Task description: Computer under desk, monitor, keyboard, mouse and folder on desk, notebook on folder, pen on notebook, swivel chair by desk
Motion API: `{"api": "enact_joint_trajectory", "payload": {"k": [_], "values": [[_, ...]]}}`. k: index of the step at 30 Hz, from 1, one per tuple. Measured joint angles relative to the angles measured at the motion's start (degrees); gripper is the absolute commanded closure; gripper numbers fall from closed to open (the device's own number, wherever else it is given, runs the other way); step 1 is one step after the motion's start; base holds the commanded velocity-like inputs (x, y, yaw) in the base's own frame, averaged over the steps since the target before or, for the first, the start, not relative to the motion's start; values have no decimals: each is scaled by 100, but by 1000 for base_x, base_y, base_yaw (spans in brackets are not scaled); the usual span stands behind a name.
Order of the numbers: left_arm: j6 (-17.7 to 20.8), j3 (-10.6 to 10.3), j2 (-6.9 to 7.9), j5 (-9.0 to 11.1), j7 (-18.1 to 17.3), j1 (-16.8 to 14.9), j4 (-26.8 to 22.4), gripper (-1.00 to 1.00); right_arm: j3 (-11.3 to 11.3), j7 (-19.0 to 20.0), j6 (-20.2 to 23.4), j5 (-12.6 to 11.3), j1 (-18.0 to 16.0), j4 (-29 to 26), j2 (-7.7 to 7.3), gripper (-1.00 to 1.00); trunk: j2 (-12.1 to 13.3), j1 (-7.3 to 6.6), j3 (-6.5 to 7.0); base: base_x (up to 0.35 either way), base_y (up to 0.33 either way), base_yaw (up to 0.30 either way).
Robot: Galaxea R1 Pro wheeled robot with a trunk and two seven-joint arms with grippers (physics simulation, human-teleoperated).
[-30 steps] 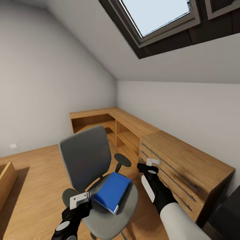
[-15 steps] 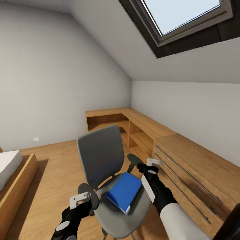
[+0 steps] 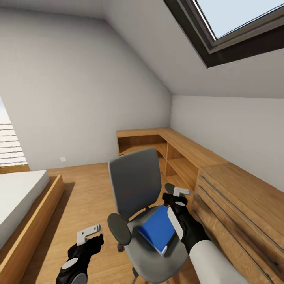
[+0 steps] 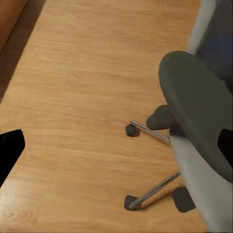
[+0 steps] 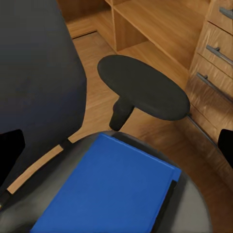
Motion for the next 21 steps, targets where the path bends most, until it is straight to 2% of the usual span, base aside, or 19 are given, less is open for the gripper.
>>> {"api": "enact_joint_trajectory", "payload": {"k": [6, 11, 17, 18, 21], "values": [[-9, 466, 10, -10, 5, -1, 26, -100, -7, 15, 3, 3, -2, -4, -19, -100, 0, 0, 0, 0, 0, 23], [10, 1450, 17, -13, -46, -2, 61, -100, -7, 16, 3, 16, 0, -15, -41, -100, 0, 0, 0, 0, 0, 3], [3, 2202, -1, -10, -30, -3, 58, -100, -7, 19, 6, 9, -1, -40, -46, -100, 0, 0, 0, 0, 0, 0], [2, 2453, -19, -10, -26, -3, 55, -100, -7, 19, 4, 5, 1, -42, -46, -100, 0, 0, 0, 0, 0, 0], [0, 2609, -27, 0, -30, -3, 54, -100, -7, 19, 7, 4, 0, -47, -47, -100, -39, 21, -17, 0, 0, 0]]}}
